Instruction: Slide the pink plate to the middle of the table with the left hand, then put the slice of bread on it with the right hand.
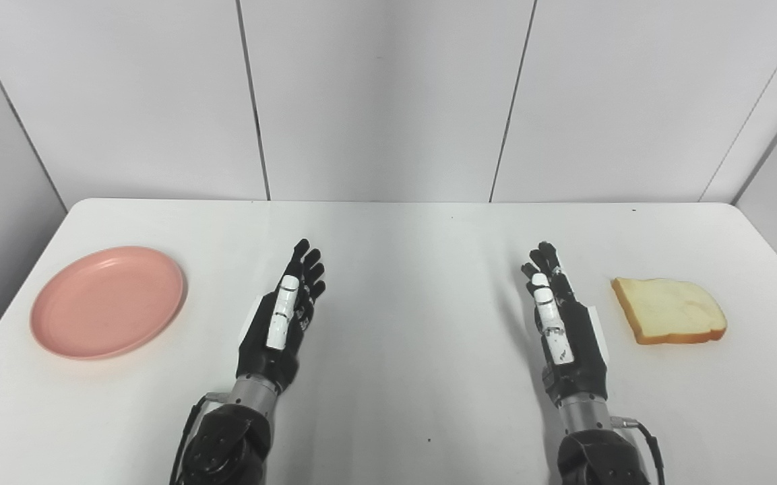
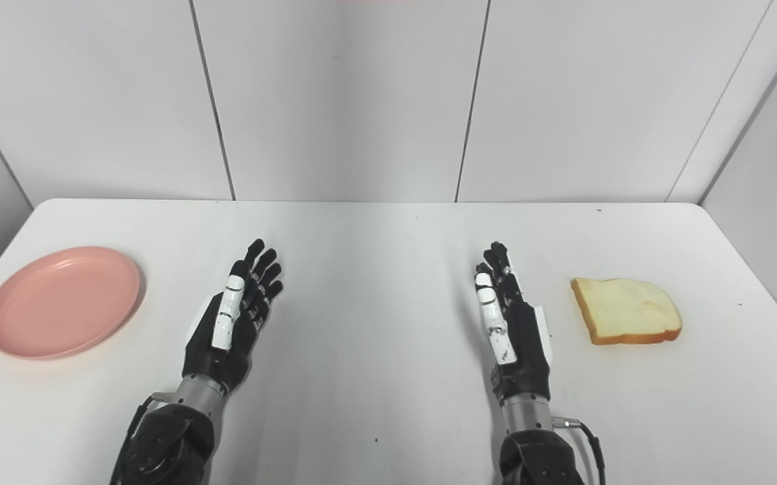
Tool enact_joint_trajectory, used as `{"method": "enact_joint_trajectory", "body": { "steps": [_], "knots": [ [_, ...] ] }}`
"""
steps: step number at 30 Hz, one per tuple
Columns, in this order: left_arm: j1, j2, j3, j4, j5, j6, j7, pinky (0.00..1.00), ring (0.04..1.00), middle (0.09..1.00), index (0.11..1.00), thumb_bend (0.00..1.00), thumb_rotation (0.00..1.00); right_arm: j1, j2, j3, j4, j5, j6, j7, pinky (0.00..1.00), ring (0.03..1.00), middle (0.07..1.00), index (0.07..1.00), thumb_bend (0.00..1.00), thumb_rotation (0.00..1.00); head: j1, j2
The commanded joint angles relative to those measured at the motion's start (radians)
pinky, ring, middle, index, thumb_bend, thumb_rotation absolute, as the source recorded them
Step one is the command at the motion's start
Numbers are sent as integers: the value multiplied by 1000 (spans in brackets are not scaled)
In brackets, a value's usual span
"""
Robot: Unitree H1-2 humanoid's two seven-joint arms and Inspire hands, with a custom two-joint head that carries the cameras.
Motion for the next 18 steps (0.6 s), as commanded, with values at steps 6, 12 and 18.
{"method": "enact_joint_trajectory", "body": {
  "steps": [6, 12, 18],
  "knots": [
    [-16, -18, 0, -32, 22, -36, 22, 1000, 1000, 1000, 1000, 683, 932, -33, -28, 28, -39, 17, 60, 42, 1000, 951, 955, 973, 608, 853, -1, -3],
    [-9, -30, -1, -41, 62, -48, 56, 1000, 1000, 1000, 1000, 678, 971, -34, -44, 41, -42, 43, 77, 75, 988, 956, 957, 975, 574, 856, 1, 1],
    [-5, -37, -4, -53, 86, -29, 82, 1000, 1000, 1000, 1000, 656, 994, -36, -47, 37, -40, 55, 88, 84, 982, 959, 959, 975, 573, 847, 3, 1]
  ]
}}
